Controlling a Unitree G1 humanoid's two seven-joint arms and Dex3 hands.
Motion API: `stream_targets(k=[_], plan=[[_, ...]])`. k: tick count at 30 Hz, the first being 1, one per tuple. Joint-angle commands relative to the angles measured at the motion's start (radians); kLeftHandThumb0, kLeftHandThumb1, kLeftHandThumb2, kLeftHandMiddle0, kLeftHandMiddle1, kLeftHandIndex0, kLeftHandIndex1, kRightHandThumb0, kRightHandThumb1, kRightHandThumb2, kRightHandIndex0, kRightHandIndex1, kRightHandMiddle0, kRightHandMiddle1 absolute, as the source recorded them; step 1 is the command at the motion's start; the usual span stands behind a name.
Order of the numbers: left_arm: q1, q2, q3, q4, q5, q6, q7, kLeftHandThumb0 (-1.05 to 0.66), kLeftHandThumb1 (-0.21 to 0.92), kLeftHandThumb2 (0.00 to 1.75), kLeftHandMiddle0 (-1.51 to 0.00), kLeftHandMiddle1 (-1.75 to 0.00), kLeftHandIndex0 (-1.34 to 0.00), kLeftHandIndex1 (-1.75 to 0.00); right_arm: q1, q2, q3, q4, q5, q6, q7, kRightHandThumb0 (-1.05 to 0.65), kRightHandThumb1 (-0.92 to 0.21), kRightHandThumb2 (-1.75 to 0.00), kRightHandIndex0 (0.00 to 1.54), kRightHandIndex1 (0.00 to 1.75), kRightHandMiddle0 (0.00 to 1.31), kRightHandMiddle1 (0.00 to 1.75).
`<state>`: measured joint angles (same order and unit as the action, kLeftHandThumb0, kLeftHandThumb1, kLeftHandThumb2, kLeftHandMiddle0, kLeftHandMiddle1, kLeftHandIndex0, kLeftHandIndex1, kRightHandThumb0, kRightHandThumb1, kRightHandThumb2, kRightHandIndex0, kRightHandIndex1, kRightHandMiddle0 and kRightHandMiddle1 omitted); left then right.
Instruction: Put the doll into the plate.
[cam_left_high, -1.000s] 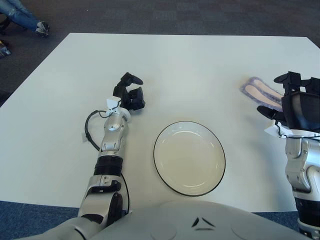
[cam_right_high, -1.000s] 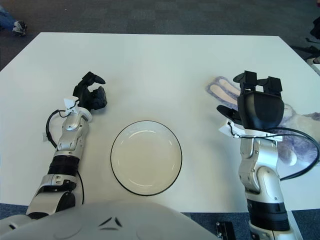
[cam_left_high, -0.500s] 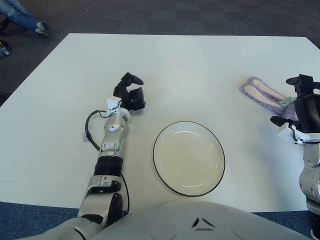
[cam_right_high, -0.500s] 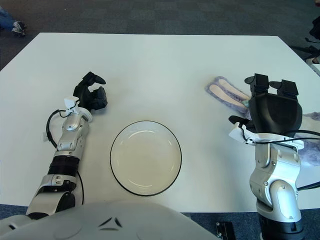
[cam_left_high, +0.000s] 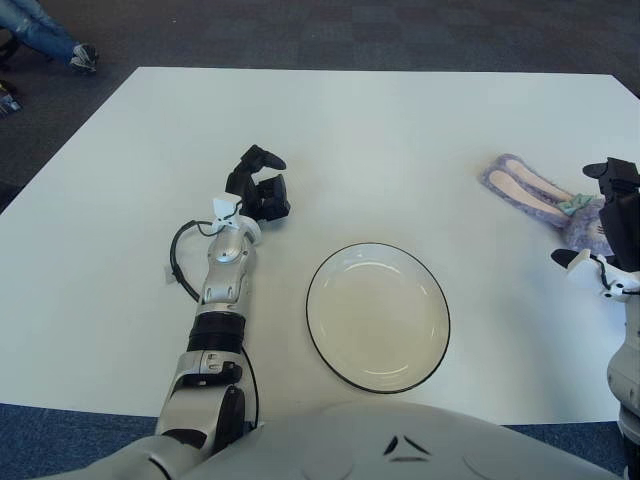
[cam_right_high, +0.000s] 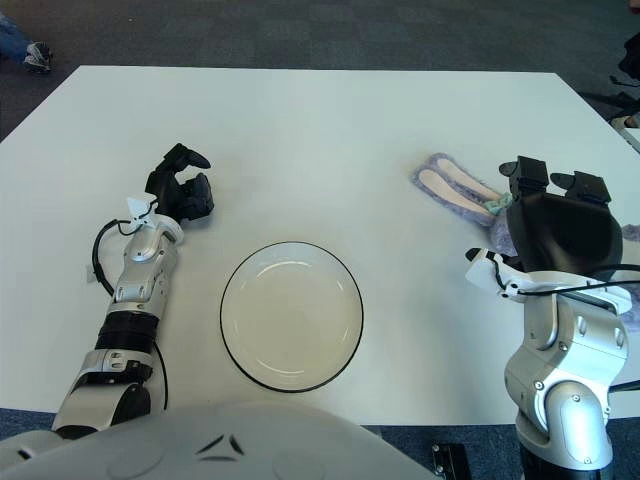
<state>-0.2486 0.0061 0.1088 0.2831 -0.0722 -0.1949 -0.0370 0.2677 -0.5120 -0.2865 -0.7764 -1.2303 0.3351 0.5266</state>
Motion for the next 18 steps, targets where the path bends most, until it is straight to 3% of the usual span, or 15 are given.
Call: stream_targets(k=[1,4,9,14,18], plan=[[0.021,0.005,0.006,0.012,-0.009,0.009,-0.002,-0.47,0.34,1.29,-1.24,-1.75,-0.60,-1.75,0.037,-0.072,-0.054,-0.038,-0.054,-0.044,0.109,-0.85,-0.53,-0.69,0.02,0.39,0.00,0.55],[0.021,0.005,0.006,0.012,-0.011,0.008,-0.002,-0.48,0.33,1.30,-1.24,-1.75,-0.60,-1.75,0.064,-0.113,-0.092,-0.052,-0.077,-0.088,0.170,-0.98,-0.72,-0.50,0.01,0.24,0.00,0.35],[0.024,0.003,0.007,0.003,-0.010,0.009,0.000,-0.48,0.33,1.31,-1.24,-1.75,-0.61,-1.75,0.092,-0.136,-0.164,-0.114,-0.068,-0.141,0.223,-0.98,-0.77,-0.42,0.01,0.17,0.00,0.24],[0.023,0.000,0.010,0.006,-0.013,0.007,0.002,-0.48,0.32,1.31,-1.24,-1.75,-0.61,-1.75,0.051,-0.083,-0.165,-0.122,-0.057,-0.120,0.255,-0.80,-0.58,-0.62,0.09,0.14,0.00,0.34],[0.022,0.000,0.010,0.009,-0.011,-0.004,0.001,-0.48,0.32,1.31,-1.24,-1.75,-0.61,-1.75,0.022,-0.053,-0.161,-0.127,-0.078,-0.108,0.296,-0.72,-0.49,-0.72,0.13,0.15,0.00,0.44]])
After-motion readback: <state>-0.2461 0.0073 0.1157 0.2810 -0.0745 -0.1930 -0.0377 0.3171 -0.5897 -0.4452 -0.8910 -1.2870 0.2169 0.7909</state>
